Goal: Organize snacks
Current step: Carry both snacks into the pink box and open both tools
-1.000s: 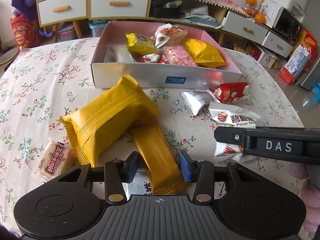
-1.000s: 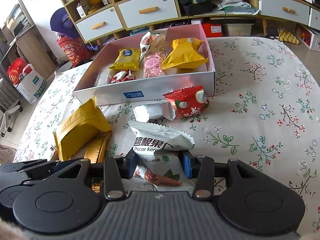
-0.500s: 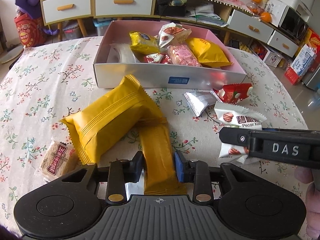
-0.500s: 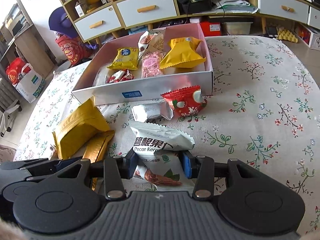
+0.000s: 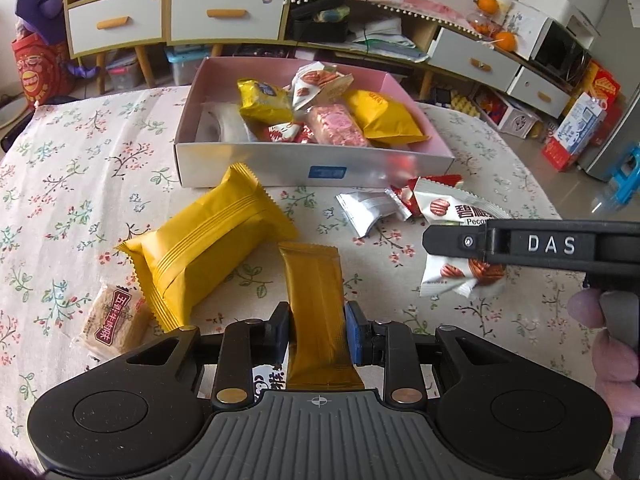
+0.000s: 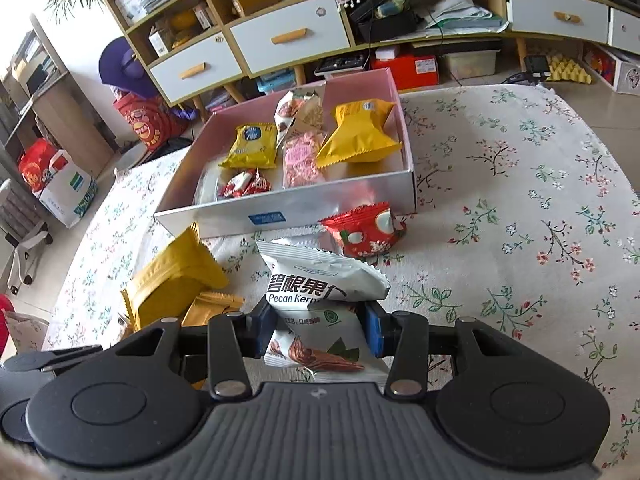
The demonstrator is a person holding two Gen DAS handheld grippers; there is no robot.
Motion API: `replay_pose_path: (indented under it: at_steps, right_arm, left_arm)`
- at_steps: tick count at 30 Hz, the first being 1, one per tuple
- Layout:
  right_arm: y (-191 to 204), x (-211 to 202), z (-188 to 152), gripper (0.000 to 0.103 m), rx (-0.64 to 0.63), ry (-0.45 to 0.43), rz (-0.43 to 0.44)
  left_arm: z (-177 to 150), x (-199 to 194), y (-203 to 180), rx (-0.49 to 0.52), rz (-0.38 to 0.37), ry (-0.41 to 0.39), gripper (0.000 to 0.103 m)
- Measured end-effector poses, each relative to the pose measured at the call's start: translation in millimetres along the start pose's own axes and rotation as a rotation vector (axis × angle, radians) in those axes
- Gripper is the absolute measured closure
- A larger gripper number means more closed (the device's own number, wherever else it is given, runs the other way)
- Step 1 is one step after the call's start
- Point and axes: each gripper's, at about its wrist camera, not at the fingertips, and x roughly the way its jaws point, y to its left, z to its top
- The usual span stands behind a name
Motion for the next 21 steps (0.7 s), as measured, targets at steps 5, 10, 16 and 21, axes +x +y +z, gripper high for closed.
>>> replay_pose_path:
  at_steps: [5, 10, 16, 21]
  right_arm:
    - [-5.3, -4.7, 4.0, 0.062, 0.023, -0.015, 0.004]
    - [-11.0, -10.3, 9.6, 0.062, 0.059, -0.035, 0.017]
    - [-12.1, -15.2, 22.8, 0.062, 0.099, -0.081, 0.042]
    - [-12.8, -12.1, 37.9, 0.062, 0.154, -0.125, 0.060]
  left_arm:
    - [1.5, -7.8, 1.3, -0.006, -0.028, -0.017, 0.077]
    - [6.7, -20.1, 1.9, -0.018, -0.056, -0.053, 0.077]
    - [21.7, -33.9, 3.2, -0.046, -0.073, -0.116, 0.077]
    - [40.3, -37.2, 6.7, -0.070, -0.055, -0.173, 0.077]
